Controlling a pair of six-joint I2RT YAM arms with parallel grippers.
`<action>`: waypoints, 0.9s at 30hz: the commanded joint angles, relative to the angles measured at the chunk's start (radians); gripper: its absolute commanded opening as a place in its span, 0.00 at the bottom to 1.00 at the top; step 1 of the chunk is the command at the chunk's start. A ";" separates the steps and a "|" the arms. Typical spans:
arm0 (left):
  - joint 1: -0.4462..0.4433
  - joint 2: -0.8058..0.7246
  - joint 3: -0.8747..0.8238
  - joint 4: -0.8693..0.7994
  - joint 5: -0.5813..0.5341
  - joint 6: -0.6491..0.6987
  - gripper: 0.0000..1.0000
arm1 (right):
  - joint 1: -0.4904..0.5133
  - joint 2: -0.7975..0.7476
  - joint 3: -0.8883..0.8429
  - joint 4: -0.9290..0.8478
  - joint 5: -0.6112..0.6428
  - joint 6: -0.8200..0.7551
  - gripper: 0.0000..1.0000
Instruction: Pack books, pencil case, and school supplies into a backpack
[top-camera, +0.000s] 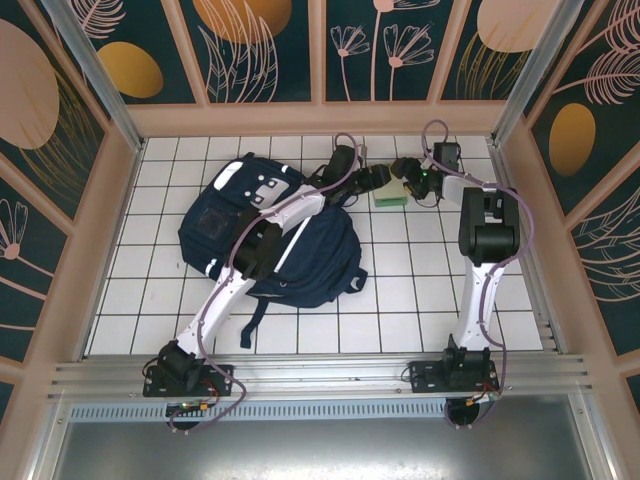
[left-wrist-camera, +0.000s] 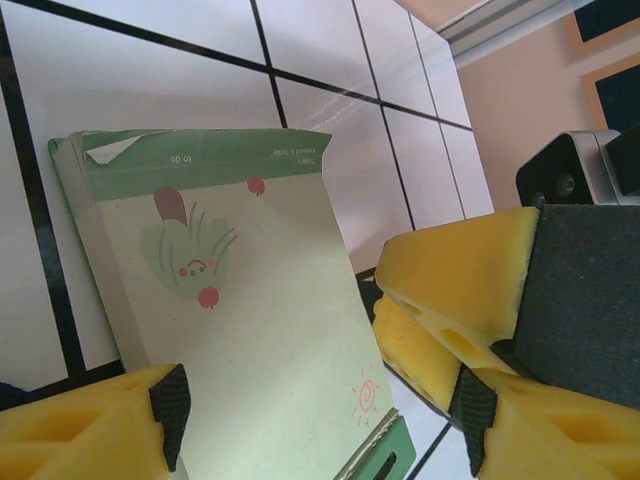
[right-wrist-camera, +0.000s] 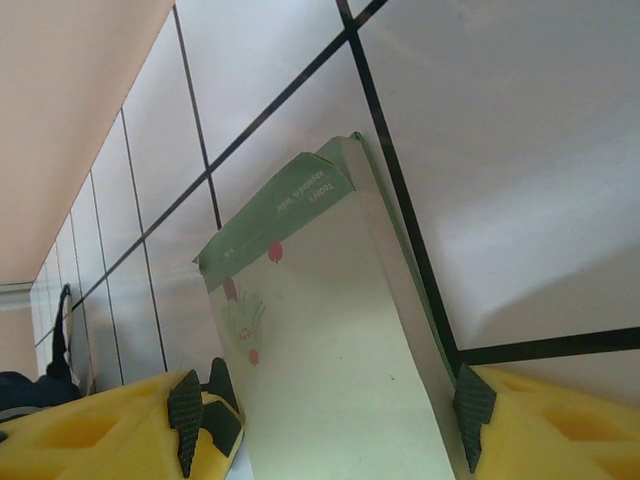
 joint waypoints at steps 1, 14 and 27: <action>-0.007 0.011 0.004 -0.034 0.026 0.009 0.73 | 0.018 -0.045 -0.054 0.007 -0.105 0.048 0.68; -0.001 -0.126 -0.130 -0.108 -0.111 0.067 0.78 | 0.020 -0.062 -0.097 -0.005 -0.079 0.042 0.66; 0.031 -0.143 -0.217 0.030 -0.046 -0.050 0.77 | 0.035 -0.063 -0.101 0.014 -0.117 0.064 0.65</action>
